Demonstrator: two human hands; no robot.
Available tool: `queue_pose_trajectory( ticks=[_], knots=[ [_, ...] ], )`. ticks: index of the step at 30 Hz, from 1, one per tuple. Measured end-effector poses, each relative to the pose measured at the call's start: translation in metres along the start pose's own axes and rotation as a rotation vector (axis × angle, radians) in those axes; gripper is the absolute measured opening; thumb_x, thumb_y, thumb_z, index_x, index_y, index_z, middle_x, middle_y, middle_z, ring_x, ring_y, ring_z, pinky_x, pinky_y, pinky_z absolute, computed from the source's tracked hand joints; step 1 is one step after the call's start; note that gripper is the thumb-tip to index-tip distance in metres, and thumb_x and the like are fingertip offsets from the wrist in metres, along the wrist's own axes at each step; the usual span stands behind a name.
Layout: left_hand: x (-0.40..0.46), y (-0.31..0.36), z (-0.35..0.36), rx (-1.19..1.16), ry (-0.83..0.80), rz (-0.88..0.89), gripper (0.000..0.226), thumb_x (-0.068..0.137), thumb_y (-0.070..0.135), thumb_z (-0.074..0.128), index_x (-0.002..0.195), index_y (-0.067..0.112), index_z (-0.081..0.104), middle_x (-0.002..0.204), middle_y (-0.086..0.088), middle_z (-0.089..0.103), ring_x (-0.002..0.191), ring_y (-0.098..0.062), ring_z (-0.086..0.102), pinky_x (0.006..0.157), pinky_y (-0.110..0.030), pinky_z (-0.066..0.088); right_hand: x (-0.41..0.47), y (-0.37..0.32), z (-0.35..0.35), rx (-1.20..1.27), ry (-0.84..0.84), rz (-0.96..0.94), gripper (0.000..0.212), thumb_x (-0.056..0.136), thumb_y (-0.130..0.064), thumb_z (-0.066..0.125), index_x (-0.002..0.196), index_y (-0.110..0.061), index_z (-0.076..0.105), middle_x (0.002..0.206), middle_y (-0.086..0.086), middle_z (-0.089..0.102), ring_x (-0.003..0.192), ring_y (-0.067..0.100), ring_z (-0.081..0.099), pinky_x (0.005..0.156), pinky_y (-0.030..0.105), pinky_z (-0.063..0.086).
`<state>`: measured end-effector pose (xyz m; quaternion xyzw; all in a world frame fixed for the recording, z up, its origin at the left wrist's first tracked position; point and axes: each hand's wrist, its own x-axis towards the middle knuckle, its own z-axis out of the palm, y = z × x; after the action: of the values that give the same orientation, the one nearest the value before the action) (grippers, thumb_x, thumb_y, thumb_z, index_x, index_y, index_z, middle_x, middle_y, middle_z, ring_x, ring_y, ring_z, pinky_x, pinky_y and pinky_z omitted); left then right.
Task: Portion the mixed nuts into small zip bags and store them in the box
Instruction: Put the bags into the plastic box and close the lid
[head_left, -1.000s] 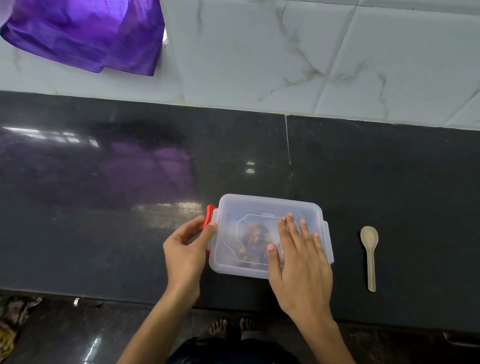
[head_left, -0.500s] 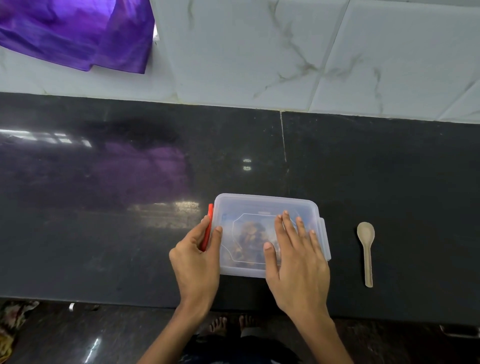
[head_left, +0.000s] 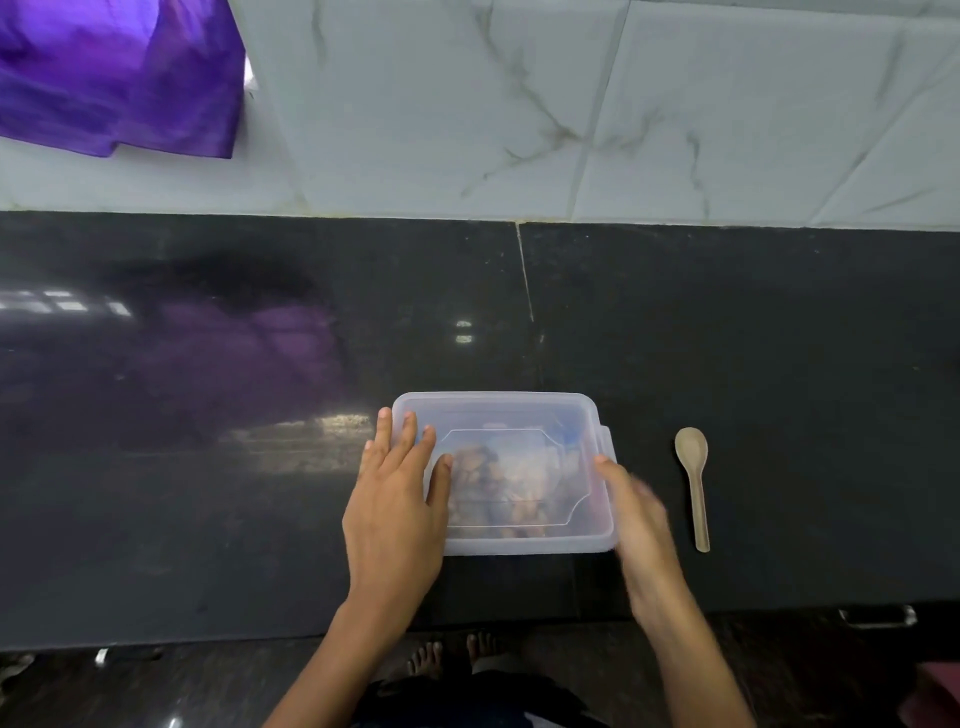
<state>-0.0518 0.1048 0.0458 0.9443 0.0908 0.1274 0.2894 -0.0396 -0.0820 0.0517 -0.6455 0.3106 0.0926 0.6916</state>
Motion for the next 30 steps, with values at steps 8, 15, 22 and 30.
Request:
queue_pose_trajectory(
  ticks=[8,15,22,30],
  knots=[
    [0.0,0.002,0.0,-0.024,0.009,-0.014,0.038,0.097,0.028,0.051,0.131,0.012,0.057,0.147,-0.001,0.041,0.139,-0.005,0.011,0.112,-0.024,0.015,-0.003,0.002,-0.002,0.105,0.087,-0.111,0.019,0.081,-0.027,0.072,0.098,-0.018,0.071,0.087,-0.001,0.075,0.086,0.018,0.07,0.076,0.033,0.056],
    [0.0,0.001,0.002,-0.03,0.016,-0.01,0.038,0.097,0.029,0.052,0.131,0.012,0.057,0.147,0.0,0.041,0.139,-0.005,0.012,0.111,-0.025,0.018,-0.007,0.006,0.01,-0.338,0.246,-0.461,0.023,0.095,-0.029,0.053,0.113,-0.02,0.064,0.09,-0.009,0.069,0.083,0.003,0.064,0.069,0.015,0.051],
    [-0.002,0.001,0.0,-0.049,0.016,0.002,0.039,0.097,0.028,0.051,0.132,0.013,0.055,0.147,0.001,0.04,0.139,-0.002,0.012,0.112,-0.022,0.012,-0.006,0.007,0.014,-0.587,0.317,-0.536,0.038,0.098,-0.028,0.046,0.131,-0.013,0.057,0.074,-0.003,0.061,0.057,0.005,0.052,0.052,0.009,0.038],
    [-0.002,0.008,-0.022,-0.702,0.21,-0.333,0.037,0.097,0.012,0.051,0.134,0.01,0.052,0.131,0.004,0.055,0.121,-0.005,0.052,0.1,-0.014,0.04,-0.002,-0.005,-0.008,-0.186,0.134,-0.28,0.042,0.097,-0.04,0.042,0.09,-0.009,0.069,0.075,-0.002,0.064,0.073,0.013,0.061,0.069,0.029,0.05]
  ],
)
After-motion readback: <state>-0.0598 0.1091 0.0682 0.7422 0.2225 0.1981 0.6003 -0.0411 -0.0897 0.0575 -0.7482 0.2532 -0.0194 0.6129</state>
